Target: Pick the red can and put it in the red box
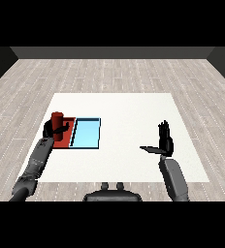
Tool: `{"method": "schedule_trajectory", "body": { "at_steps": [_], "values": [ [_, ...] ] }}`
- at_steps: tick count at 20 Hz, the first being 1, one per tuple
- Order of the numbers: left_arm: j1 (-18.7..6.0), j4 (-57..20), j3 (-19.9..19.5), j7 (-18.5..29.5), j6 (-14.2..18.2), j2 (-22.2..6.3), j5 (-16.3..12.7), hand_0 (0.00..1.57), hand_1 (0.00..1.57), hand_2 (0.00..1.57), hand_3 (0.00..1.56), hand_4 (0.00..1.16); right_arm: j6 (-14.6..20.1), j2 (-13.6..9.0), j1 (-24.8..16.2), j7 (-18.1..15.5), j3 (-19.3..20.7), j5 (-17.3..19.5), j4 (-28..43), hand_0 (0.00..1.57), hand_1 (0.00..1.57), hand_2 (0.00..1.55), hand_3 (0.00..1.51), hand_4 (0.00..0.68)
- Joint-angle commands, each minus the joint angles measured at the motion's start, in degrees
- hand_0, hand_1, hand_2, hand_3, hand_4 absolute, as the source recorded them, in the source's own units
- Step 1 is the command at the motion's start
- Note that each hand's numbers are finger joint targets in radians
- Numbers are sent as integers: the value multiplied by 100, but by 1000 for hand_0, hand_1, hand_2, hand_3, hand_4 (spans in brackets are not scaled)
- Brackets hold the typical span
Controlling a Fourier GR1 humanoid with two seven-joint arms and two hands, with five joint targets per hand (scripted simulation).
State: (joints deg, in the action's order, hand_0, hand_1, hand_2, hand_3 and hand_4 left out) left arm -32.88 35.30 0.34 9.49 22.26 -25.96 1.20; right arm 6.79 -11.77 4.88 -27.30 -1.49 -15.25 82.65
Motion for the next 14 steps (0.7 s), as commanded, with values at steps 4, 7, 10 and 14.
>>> {"method": "schedule_trajectory", "body": {
  "at_steps": [4, 7, 10, 14],
  "values": [
    [-635, -2021, -43, -198, 543, 133, 485, 1005, 1005, 1064, 1208, 939, 39, -19, -135, -202, -21, 169, 303, 0, 0, 0, 0, 0],
    [-1049, -2523, 81, -463, 458, 2, 708, 534, 534, 615, 0, 664, 68, 77, -274, -366, -120, 265, 405, 0, 0, 0, 0, 0],
    [-940, -2858, -161, -422, 233, -45, 505, 798, 798, 749, 0, 709, -129, -130, -111, -396, 145, 92, 277, 0, 0, 0, 0, 0],
    [-1117, -3009, -220, -393, -314, 26, 462, 714, 714, 696, 0, 505, 41, 190, -182, -184, -125, 130, 602, 0, 0, 0, 0, 0]
  ]
}}
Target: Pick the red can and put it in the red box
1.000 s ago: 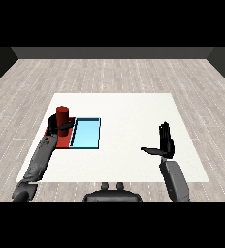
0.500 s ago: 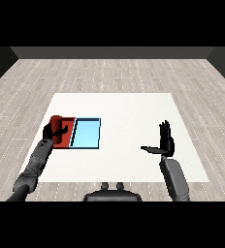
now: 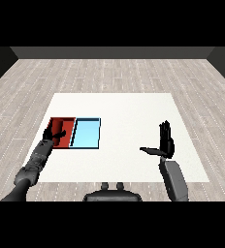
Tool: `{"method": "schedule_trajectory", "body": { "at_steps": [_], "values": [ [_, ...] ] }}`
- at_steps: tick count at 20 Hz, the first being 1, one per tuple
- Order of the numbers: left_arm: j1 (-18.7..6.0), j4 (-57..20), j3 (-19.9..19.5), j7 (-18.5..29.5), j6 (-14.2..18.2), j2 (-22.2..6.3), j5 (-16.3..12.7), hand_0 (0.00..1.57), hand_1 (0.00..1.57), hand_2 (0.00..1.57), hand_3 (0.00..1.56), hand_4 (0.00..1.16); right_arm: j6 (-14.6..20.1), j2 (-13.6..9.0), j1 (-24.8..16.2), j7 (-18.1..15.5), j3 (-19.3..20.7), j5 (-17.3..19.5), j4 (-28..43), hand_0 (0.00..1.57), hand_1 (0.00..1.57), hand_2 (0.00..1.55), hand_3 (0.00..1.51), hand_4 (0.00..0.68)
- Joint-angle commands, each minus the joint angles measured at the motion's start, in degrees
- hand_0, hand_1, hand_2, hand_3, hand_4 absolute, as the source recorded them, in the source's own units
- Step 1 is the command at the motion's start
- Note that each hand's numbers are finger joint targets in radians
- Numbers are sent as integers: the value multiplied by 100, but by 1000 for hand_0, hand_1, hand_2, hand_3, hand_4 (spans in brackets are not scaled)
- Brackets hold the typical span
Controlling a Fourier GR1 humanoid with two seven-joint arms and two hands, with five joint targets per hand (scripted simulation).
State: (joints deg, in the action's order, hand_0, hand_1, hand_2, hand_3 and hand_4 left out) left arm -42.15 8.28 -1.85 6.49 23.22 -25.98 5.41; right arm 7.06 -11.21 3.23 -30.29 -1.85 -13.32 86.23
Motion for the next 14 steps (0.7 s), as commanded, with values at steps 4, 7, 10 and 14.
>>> {"method": "schedule_trajectory", "body": {
  "at_steps": [4, 7, 10, 14],
  "values": [
    [-159, -591, 620, -271, -454, -105, 710, 0, 0, 0, 0, 319, -59, 30, -184, -90, -60, 20, 366, 0, 0, 0, 0, 0],
    [-355, -739, 686, -720, -413, -48, 805, 0, 0, 0, 0, 0, -205, 36, -86, 33, -68, -85, 269, 0, 0, 0, 0, 0],
    [-227, -740, 337, -743, -631, -239, 459, 0, 0, 0, 0, 0, -268, 32, -261, -86, -93, -44, 368, 0, 0, 0, 0, 0],
    [-2, -248, -144, 184, -383, -449, -13, 0, 0, 0, 0, 0, -403, -65, -553, -209, 17, -140, 643, 0, 0, 0, 0, 0]
  ]
}}
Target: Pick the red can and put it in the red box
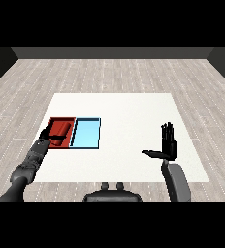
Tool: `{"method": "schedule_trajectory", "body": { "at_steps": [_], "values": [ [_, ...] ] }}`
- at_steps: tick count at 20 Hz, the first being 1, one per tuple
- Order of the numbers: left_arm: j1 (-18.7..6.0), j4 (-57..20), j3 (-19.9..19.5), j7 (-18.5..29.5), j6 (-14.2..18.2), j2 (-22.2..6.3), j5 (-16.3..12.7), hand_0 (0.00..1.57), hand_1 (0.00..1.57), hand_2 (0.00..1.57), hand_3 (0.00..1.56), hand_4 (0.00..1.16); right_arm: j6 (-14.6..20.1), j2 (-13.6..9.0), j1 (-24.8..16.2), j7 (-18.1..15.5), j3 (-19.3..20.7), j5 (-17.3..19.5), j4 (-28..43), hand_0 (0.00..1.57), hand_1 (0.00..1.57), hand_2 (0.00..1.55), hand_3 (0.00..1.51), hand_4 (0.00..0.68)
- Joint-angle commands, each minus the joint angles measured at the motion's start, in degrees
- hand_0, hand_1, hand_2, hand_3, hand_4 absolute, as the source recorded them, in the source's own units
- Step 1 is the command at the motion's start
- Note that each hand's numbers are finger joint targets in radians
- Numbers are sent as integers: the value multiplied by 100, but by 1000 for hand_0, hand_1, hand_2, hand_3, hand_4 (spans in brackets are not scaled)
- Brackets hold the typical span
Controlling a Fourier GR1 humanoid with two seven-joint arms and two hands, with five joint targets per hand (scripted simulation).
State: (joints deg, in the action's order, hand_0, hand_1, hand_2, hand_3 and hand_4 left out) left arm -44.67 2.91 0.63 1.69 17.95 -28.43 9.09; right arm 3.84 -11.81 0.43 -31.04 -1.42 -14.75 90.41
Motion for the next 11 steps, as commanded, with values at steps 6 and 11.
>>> {"method": "schedule_trajectory", "body": {
  "at_steps": [6, 11],
  "values": [
    [66, 1689, -1606, 2636, 152, 350, -1642, 0, 0, 0, 0, 0, -115, 117, -118, -161, -169, 26, 136, 0, 0, 0, 0, 0],
    [456, 2775, -1596, 3705, -706, 823, -1937, 0, 0, 0, 0, 0, -216, 25, 29, 29, -85, -97, 105, 0, 0, 0, 0, 0]
  ]
}}
